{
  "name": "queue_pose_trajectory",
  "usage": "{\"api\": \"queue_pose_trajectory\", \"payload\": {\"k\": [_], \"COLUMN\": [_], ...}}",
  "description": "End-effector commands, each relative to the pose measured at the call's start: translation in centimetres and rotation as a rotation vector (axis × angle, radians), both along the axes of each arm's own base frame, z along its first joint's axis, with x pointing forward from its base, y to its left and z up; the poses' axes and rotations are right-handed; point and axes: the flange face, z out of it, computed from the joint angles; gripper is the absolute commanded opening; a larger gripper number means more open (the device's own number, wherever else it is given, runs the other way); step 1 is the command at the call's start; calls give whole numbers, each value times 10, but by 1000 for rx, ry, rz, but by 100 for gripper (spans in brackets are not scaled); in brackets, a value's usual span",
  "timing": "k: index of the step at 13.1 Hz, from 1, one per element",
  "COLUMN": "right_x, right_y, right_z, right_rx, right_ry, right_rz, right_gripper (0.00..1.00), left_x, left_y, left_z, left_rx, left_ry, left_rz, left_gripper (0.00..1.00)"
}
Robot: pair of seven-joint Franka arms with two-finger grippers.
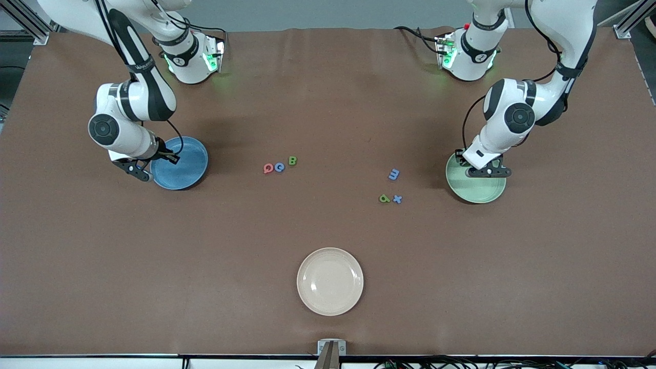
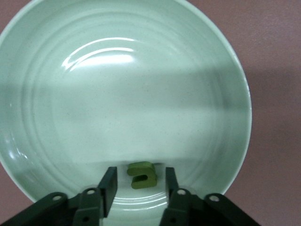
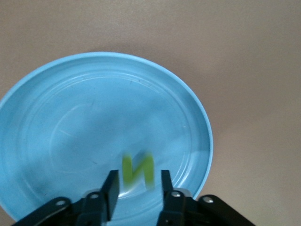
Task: Sort uppercase to blue plate, lowercase to green plate
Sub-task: 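Drop the u on the green plate while the right gripper drops N on blue, then grasp the green b with the left gripper while the right gripper grasps pink q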
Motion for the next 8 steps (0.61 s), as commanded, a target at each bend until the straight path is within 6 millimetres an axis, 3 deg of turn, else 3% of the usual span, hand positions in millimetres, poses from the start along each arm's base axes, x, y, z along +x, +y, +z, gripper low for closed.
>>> {"api": "queue_pose_trajectory", "payload": {"k": [1,3,4,6,8], "right_x": [-6,1,6,20,32], "right_y": [5,16,35,90,148], "right_z": [10,17,22,37,47], "right_rx": [0,1,-13,-53,-14], "right_ry": [-23,-35,-45,-74,-95], "right_rz": [14,-4,-24,-104,-226], "right_gripper": [100,100,100,100,100], "left_x": [3,18,28,48,66], "left_y": [-2,-18,-33,-69,-110], "left_z": [9,24,33,53,58], "left_rx": [2,-5,-11,-26,-61], "left_ry": [-30,-64,-83,-113,-133], "left_rz": [-27,-27,-25,52,178], "left_gripper": [72,78,80,85,91]}}
